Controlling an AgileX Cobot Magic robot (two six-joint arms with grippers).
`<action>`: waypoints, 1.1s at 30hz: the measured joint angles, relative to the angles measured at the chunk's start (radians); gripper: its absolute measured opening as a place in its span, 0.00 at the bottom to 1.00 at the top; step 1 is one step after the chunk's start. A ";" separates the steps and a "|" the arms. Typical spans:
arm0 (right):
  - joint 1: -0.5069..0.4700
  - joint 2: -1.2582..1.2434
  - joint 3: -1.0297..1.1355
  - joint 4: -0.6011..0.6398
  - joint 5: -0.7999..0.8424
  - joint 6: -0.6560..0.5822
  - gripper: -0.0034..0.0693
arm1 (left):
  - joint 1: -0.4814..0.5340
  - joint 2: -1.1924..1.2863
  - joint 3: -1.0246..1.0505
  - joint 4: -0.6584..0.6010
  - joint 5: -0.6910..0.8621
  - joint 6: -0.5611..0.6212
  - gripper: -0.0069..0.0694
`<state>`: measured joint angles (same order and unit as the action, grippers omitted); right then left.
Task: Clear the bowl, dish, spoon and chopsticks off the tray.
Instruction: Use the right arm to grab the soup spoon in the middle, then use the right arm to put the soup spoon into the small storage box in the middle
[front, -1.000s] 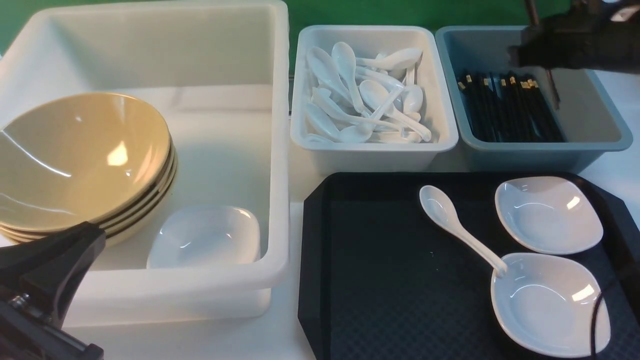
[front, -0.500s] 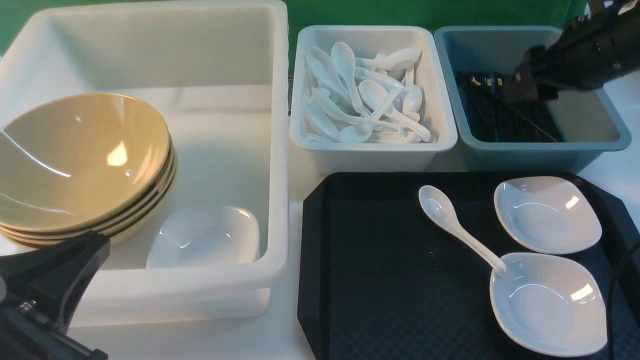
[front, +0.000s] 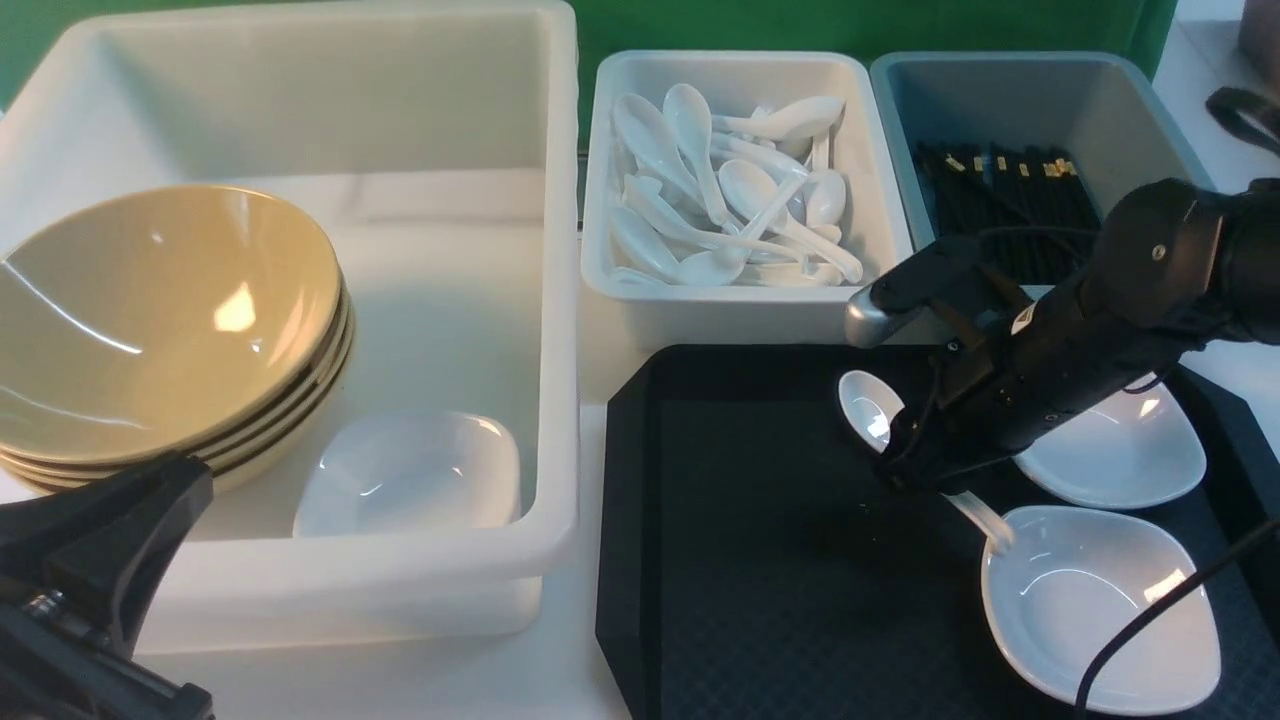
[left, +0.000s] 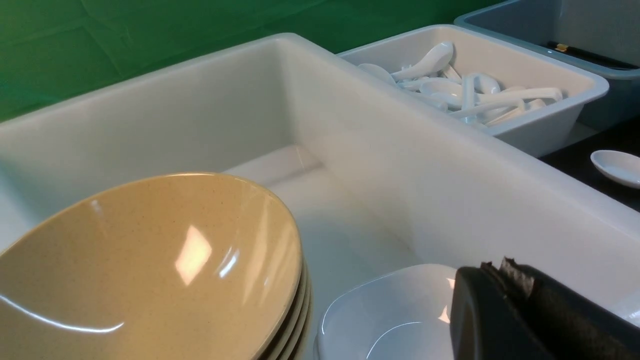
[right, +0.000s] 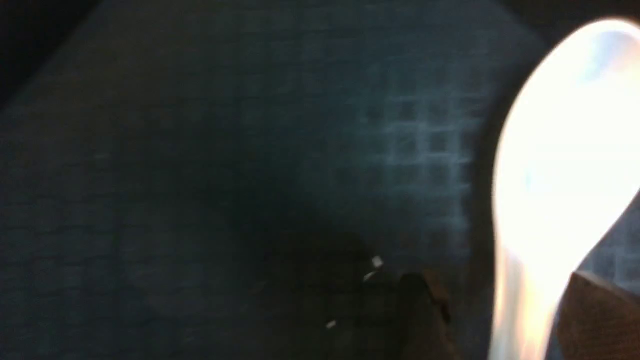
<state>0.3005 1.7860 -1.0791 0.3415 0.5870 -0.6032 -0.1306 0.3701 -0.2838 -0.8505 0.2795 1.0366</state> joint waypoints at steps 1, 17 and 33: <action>0.000 0.009 0.000 -0.012 -0.008 0.000 0.55 | 0.000 0.000 0.000 0.000 0.000 0.000 0.08; 0.033 -0.048 -0.150 -0.029 0.261 -0.003 0.29 | 0.000 0.000 0.000 0.000 0.001 0.000 0.08; 0.038 0.031 -0.526 -0.006 -0.180 0.126 0.64 | 0.000 0.000 0.000 0.000 -0.009 0.000 0.08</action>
<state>0.3381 1.8168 -1.6052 0.3355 0.4066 -0.4769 -0.1306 0.3701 -0.2838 -0.8508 0.2705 1.0366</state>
